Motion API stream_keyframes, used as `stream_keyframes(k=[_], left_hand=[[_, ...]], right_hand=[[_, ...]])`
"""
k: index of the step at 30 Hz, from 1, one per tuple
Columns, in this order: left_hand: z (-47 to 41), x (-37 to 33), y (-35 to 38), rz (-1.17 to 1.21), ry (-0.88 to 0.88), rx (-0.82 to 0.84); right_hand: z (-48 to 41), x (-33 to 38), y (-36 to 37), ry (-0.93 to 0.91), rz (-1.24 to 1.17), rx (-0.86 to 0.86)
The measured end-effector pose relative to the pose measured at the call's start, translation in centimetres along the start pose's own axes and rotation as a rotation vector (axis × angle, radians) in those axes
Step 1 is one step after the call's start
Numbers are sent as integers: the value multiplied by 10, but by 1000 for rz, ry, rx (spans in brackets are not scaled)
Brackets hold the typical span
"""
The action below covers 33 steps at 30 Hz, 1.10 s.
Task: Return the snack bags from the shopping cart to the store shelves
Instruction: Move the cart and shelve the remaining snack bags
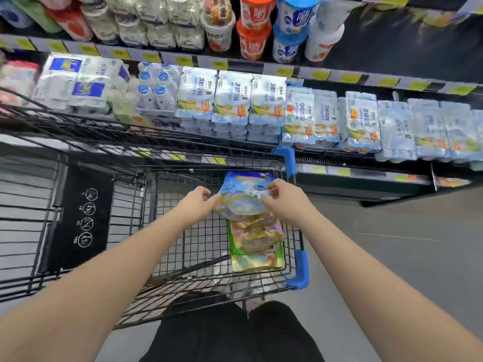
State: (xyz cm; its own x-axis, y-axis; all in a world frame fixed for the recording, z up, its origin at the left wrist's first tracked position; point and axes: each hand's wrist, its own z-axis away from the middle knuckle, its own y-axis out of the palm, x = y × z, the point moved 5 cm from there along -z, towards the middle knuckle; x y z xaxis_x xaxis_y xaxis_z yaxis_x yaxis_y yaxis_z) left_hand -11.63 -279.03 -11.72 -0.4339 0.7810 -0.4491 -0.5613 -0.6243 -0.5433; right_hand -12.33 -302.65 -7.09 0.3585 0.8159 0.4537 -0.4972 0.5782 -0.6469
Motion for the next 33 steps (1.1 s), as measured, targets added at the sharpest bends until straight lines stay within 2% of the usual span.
stream_keyframes(k=[8, 15, 17, 27, 33], left_hand=[[-59, -14, 39, 31, -164, 36], [-98, -4, 70, 544, -377, 139], [-100, -8, 77, 604, -406, 158], [-105, 9, 79, 714, -385, 296], [-99, 32, 66, 769, -231, 241]], right_hand=[[-44, -9, 6, -56, 137, 58], [-56, -26, 18, -37, 167, 74], [-58, -30, 22, -33, 163, 71], [-51, -37, 26, 60, -48, 11], [-58, -34, 31, 81, -83, 19]])
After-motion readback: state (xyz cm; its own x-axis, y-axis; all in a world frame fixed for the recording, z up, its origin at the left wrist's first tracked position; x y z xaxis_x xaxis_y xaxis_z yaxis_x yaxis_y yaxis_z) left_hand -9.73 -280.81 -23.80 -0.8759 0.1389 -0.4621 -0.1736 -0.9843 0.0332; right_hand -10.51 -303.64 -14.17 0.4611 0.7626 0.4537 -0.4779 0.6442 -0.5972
